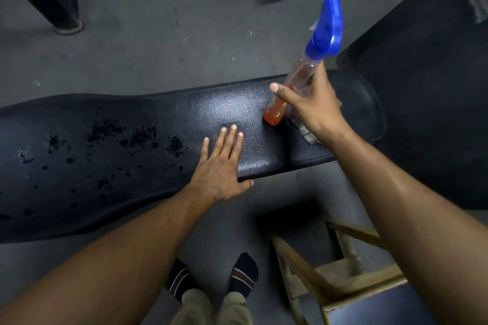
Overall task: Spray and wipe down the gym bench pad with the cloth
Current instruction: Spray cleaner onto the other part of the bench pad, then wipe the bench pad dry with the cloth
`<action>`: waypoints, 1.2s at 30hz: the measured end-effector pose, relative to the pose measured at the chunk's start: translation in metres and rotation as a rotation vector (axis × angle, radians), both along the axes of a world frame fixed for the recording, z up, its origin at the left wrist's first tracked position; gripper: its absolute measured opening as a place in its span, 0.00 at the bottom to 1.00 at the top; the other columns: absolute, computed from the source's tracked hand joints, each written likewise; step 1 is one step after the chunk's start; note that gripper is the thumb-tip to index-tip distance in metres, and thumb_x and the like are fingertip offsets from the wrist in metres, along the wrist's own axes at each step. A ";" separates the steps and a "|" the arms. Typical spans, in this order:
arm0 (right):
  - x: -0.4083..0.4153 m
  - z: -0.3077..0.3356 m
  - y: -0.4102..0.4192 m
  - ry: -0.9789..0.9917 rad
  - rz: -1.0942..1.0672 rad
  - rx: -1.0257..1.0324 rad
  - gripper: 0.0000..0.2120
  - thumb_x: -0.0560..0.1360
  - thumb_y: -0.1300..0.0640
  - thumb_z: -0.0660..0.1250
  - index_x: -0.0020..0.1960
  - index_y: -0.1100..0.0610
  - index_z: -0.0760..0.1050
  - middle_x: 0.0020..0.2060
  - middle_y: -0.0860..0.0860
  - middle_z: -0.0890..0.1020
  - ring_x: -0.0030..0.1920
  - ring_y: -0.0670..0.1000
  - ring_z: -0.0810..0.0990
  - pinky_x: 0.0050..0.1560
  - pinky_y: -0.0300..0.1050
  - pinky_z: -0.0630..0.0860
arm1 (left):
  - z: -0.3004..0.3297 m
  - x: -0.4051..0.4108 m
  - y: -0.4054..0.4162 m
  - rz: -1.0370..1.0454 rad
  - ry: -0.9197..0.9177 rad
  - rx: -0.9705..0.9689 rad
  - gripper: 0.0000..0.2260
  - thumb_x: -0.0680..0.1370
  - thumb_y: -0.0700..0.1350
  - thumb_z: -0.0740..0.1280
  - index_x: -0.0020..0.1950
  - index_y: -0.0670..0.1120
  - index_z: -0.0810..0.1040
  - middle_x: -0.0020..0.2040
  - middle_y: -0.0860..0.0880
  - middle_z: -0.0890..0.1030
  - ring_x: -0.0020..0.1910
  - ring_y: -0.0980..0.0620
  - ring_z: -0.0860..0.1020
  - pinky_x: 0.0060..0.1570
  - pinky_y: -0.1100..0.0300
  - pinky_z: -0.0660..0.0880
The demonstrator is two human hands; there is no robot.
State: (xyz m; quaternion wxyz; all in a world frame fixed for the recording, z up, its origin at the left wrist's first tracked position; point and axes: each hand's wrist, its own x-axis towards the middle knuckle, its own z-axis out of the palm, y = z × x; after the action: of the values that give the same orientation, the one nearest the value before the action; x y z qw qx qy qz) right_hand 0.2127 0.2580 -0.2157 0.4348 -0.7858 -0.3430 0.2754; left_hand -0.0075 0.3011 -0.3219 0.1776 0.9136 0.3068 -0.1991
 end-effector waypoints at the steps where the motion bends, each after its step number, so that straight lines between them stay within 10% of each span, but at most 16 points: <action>1: 0.001 -0.003 -0.003 0.002 0.009 -0.007 0.38 0.70 0.42 0.79 0.73 0.49 0.65 0.63 0.47 0.80 0.65 0.49 0.79 0.69 0.49 0.75 | 0.000 0.000 0.000 -0.002 0.002 0.002 0.53 0.75 0.73 0.59 0.82 0.48 0.30 0.81 0.49 0.25 0.81 0.48 0.27 0.78 0.39 0.32; 5: 0.007 -0.012 -0.012 -0.014 0.027 -0.075 0.48 0.63 0.40 0.82 0.76 0.45 0.62 0.70 0.43 0.77 0.73 0.46 0.74 0.79 0.60 0.63 | 0.000 0.001 0.000 -0.002 0.011 0.008 0.53 0.75 0.73 0.60 0.82 0.48 0.30 0.81 0.49 0.25 0.81 0.48 0.27 0.79 0.38 0.33; 10: 0.016 -0.016 -0.025 -0.015 0.079 -0.203 0.51 0.69 0.62 0.82 0.83 0.55 0.55 0.74 0.58 0.70 0.72 0.51 0.73 0.60 0.25 0.72 | -0.001 0.001 -0.002 0.000 0.014 0.016 0.53 0.75 0.73 0.60 0.82 0.48 0.29 0.80 0.49 0.24 0.80 0.48 0.27 0.79 0.38 0.33; 14: 0.032 -0.032 -0.035 -0.340 0.142 -0.484 0.50 0.70 0.47 0.80 0.83 0.51 0.56 0.81 0.59 0.60 0.81 0.60 0.59 0.79 0.58 0.62 | -0.001 0.000 0.000 -0.003 0.009 0.007 0.53 0.75 0.73 0.59 0.82 0.48 0.29 0.80 0.49 0.24 0.80 0.48 0.27 0.79 0.39 0.33; 19: 0.037 -0.062 -0.045 -0.415 0.264 -0.750 0.39 0.77 0.43 0.72 0.82 0.43 0.56 0.82 0.58 0.56 0.80 0.65 0.58 0.80 0.59 0.59 | 0.001 0.000 0.000 -0.002 0.009 0.002 0.53 0.75 0.73 0.60 0.83 0.48 0.30 0.81 0.49 0.25 0.81 0.48 0.28 0.79 0.39 0.34; 24: 0.000 -0.071 -0.064 -0.427 0.090 -0.653 0.31 0.75 0.58 0.68 0.77 0.49 0.67 0.71 0.64 0.68 0.67 0.69 0.69 0.69 0.57 0.71 | 0.007 0.000 0.001 0.010 -0.004 -0.037 0.51 0.76 0.72 0.59 0.83 0.48 0.32 0.82 0.50 0.27 0.81 0.49 0.29 0.80 0.39 0.35; 36: -0.110 -0.072 -0.069 -0.207 0.195 -0.472 0.20 0.67 0.60 0.73 0.58 0.54 0.75 0.60 0.55 0.71 0.55 0.60 0.77 0.58 0.43 0.73 | 0.021 -0.069 0.009 0.101 -0.102 -0.014 0.44 0.81 0.68 0.55 0.84 0.47 0.36 0.84 0.50 0.33 0.83 0.51 0.34 0.82 0.45 0.37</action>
State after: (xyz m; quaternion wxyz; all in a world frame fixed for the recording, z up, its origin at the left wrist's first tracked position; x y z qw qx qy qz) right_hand 0.1029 0.1890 -0.2873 0.1739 -0.8525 -0.3861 0.3065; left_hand -0.0770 0.3102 -0.3010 0.2091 0.9047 0.3416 -0.1453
